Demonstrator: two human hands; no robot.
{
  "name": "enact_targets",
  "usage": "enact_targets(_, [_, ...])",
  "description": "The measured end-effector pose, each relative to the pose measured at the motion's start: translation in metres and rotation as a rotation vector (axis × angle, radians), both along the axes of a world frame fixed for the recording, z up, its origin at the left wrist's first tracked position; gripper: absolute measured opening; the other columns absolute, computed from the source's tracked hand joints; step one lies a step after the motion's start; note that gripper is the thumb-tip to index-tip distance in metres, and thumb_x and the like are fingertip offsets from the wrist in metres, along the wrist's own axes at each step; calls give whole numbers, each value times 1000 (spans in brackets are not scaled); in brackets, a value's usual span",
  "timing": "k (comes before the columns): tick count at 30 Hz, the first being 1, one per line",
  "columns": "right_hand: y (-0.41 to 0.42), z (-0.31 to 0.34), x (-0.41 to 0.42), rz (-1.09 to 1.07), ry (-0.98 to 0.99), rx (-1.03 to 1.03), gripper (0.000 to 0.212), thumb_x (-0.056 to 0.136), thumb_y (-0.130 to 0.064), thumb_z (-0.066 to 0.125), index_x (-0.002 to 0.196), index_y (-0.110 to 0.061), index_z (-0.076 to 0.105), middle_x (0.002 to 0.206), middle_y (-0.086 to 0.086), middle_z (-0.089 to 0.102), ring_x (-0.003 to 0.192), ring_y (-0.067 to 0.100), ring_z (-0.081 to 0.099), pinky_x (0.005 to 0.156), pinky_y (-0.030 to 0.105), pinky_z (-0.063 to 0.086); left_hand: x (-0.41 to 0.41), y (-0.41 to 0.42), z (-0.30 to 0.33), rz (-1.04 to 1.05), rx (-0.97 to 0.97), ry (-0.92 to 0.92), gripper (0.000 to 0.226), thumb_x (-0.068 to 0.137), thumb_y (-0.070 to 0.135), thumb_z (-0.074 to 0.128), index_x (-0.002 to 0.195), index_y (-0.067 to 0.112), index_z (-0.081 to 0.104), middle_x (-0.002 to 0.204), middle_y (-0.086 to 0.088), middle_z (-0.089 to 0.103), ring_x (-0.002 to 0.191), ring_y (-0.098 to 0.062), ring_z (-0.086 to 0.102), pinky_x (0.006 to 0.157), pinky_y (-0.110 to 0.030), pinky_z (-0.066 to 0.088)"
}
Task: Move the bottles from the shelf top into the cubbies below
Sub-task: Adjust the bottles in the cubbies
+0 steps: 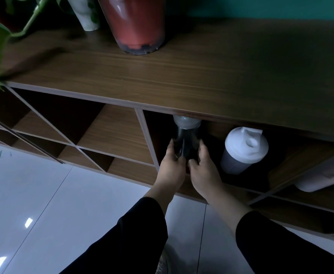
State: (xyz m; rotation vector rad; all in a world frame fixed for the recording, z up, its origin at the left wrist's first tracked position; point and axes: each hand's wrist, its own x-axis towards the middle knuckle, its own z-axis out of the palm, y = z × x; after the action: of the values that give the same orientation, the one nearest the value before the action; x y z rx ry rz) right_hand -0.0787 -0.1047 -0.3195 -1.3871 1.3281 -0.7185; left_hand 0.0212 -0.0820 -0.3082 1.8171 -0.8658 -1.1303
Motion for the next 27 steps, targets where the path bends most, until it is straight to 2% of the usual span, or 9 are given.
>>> enact_targets(4, [-1, 0, -1, 5, 20, 4, 71, 94, -9, 46, 156, -26, 14, 160, 1, 31, 145, 18, 33, 105, 20, 28, 1, 0, -1, -22, -6, -22, 68, 95, 20, 50, 156, 38, 26, 140, 8, 61, 112, -6, 64, 101, -34, 53])
enact_targets(6, [2, 1, -1, 14, 52, -11, 72, 95, -12, 47, 157, -24, 11, 161, 1, 28, 146, 19, 31, 109, 22, 26, 0, 1, 2, -18, -17, -16, 67, 99, 18, 49, 158, 35, 24, 139, 10, 59, 99, 5, 61, 84, -17, 52])
enact_targets(7, [2, 1, 0, 10, 60, -6, 73, 95, -12, 47, 157, -23, 9, 161, 2, 28, 146, 20, 31, 107, 21, 26, 0, 2, 3, -7, -13, -15, 66, 100, 17, 48, 158, 33, 24, 137, 10, 58, 93, 8, 60, 78, -14, 50])
enact_targets(8, [3, 2, -1, 5, 66, 4, 73, 96, -12, 47, 157, -23, 8, 162, 2, 27, 146, 20, 31, 105, 20, 26, 0, 2, 2, 6, -13, -15, 65, 100, 18, 49, 158, 33, 25, 138, 9, 60, 95, 5, 62, 80, -16, 52])
enact_targets(10, [2, 4, -1, 16, 82, 3, 73, 95, -12, 46, 157, -22, 8, 162, 4, 25, 146, 20, 31, 104, 19, 25, -1, 1, 0, 17, -19, -17, 63, 98, 20, 50, 156, 33, 30, 134, 6, 66, 105, -7, 68, 92, -31, 57])
enact_targets(12, [2, 6, -3, 51, 97, 1, 73, 95, -12, 45, 157, -23, 9, 162, 3, 26, 146, 20, 31, 105, 19, 25, -2, 1, 0, 10, -4, -18, 64, 97, 20, 51, 155, 35, 30, 129, 5, 69, 105, -10, 69, 95, -38, 57])
enact_targets(18, [3, 11, -9, 101, 118, 27, 73, 96, -16, 44, 157, -28, 7, 160, 4, 32, 141, 23, 40, 105, 28, 35, 0, -3, -3, -15, 2, -14, 69, 91, 23, 52, 155, 37, 29, 128, 8, 69, 106, -10, 69, 98, -43, 56])
enact_targets(23, [5, 15, -7, 102, 141, 8, 73, 97, -17, 45, 157, -28, 5, 162, 3, 28, 144, 23, 35, 110, 30, 32, 2, -4, -5, -14, -11, 19, 68, 94, 18, 51, 156, 36, 28, 132, 9, 67, 111, -8, 67, 102, -39, 54])
enact_targets(27, [6, 16, -7, 109, 141, 20, 74, 97, -17, 45, 157, -28, 4, 161, 2, 28, 143, 23, 36, 110, 32, 33, 3, -5, -7, -13, -15, 25, 70, 93, 16, 51, 156, 36, 27, 129, 9, 68, 104, -5, 69, 98, -37, 56])
